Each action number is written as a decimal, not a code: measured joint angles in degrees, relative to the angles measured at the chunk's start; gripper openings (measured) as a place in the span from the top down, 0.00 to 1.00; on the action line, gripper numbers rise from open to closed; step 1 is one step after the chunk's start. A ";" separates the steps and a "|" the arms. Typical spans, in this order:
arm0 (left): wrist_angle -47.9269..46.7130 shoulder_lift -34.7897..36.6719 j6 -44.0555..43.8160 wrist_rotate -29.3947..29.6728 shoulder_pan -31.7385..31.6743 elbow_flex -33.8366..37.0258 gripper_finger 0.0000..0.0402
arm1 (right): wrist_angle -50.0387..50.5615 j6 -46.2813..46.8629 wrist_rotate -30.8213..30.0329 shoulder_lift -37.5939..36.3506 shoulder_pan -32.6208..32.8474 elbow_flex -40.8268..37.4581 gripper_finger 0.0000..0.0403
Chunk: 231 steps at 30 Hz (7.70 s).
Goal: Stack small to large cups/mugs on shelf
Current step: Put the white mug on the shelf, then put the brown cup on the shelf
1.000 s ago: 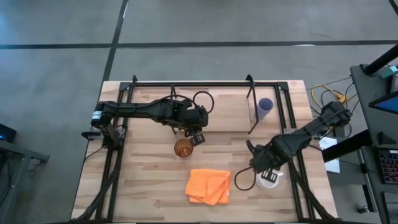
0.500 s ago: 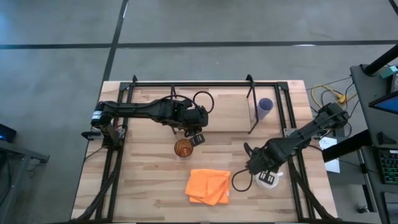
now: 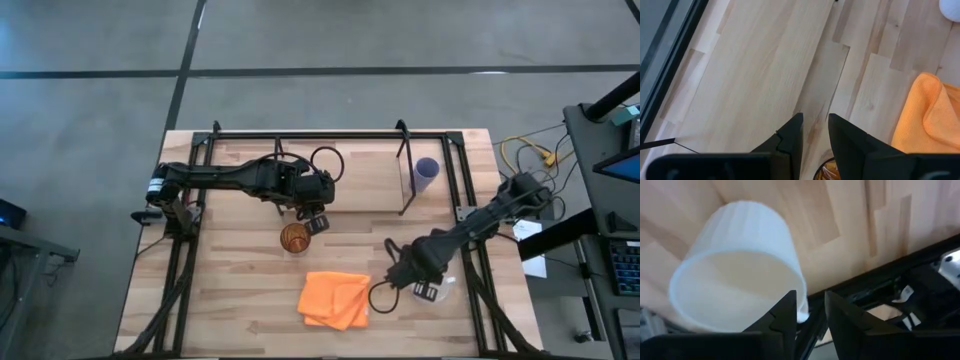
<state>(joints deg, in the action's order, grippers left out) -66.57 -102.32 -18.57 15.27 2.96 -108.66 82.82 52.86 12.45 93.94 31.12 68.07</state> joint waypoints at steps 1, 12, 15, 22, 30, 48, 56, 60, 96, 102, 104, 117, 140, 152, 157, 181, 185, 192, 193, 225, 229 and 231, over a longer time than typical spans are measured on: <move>0.00 0.00 0.00 0.00 0.00 0.00 0.81 | -0.21 0.00 -0.41 0.11 0.00 -0.11 0.76; 0.00 0.00 -0.02 -0.07 0.00 0.00 0.81 | -4.49 -0.21 -0.48 0.32 0.12 -1.57 0.76; 0.00 0.00 -0.03 -0.09 0.00 0.00 0.81 | -4.49 -0.17 -0.50 0.32 0.13 -2.04 0.80; -0.02 0.49 -0.07 -0.28 0.00 0.00 0.81 | -4.85 -0.32 -0.50 0.30 0.13 -2.61 0.94; -0.11 2.83 -0.26 -0.31 0.00 0.00 0.81 | -5.00 -0.40 -1.99 0.20 0.12 -1.05 0.98; -0.52 10.73 -3.67 -0.28 0.32 0.00 0.81 | 2.88 -15.72 -35.71 -0.14 -11.29 29.79 0.98; -4.35 11.26 -3.80 0.10 1.25 0.21 0.81 | 1.88 -30.71 -36.26 -0.12 -27.96 37.60 0.98; -6.01 10.97 -3.76 3.13 1.16 1.42 0.81 | -2.19 -34.92 -31.57 0.49 -34.69 39.44 0.98; -9.34 27.49 -14.14 16.90 1.51 6.91 0.81 | -3.02 -50.83 -13.33 30.62 -48.25 63.54 0.98; -9.00 26.96 -14.11 17.04 1.51 6.94 0.81 | -2.69 -51.49 -11.83 32.76 -48.26 63.22 0.98; -9.01 26.84 -14.00 16.81 1.53 7.13 0.81 | -2.64 -51.47 -11.83 33.73 -48.29 63.23 0.98; -9.03 26.18 -13.73 16.76 1.51 8.04 0.81 | -3.04 -51.89 -11.94 36.46 -48.40 63.61 0.97; -9.03 26.18 -13.75 16.68 1.52 8.04 0.81 | -5.45 -52.92 -12.48 35.99 -48.22 63.59 0.82; -9.01 26.18 -13.77 16.65 1.51 8.04 0.81 | -3.45 -51.89 -13.99 32.80 -47.65 66.40 0.85; -8.98 26.18 -13.77 16.63 1.51 8.04 0.81 | 1.73 -51.84 -14.01 27.11 -46.70 66.56 0.90; -9.00 26.18 -12.07 16.35 1.55 8.13 0.98 | 7.30 -31.66 -19.98 -6.37 -45.38 35.96 0.98; -9.03 26.18 -11.96 15.60 1.55 8.25 0.98 | 7.19 -25.78 -19.96 -12.24 -45.38 27.47 0.98; -8.94 26.18 -10.64 6.76 1.55 10.44 0.98 | 7.19 -18.10 -19.54 -21.24 -45.38 16.12 0.98; -8.96 26.18 -10.67 5.21 1.55 11.24 0.98 | 7.21 -17.51 -19.54 -22.45 -45.38 14.69 0.98; 10.59 3.68 -9.70 -22.99 3.34 23.82 0.80 | 7.17 -14.16 -15.08 -36.17 -45.38 1.75 0.98; 10.85 2.33 -9.92 -23.17 4.21 23.07 0.80 | 7.19 -14.52 -15.20 -36.83 -45.38 1.75 0.98; 10.99 2.16 -11.02 -23.17 4.42 23.04 0.80 | 7.20 -14.53 -15.28 -36.95 -45.38 1.75 0.98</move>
<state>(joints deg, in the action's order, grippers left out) -55.57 -100.16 -29.58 -7.90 7.38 -85.62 90.02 38.33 -2.83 56.99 -14.26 69.82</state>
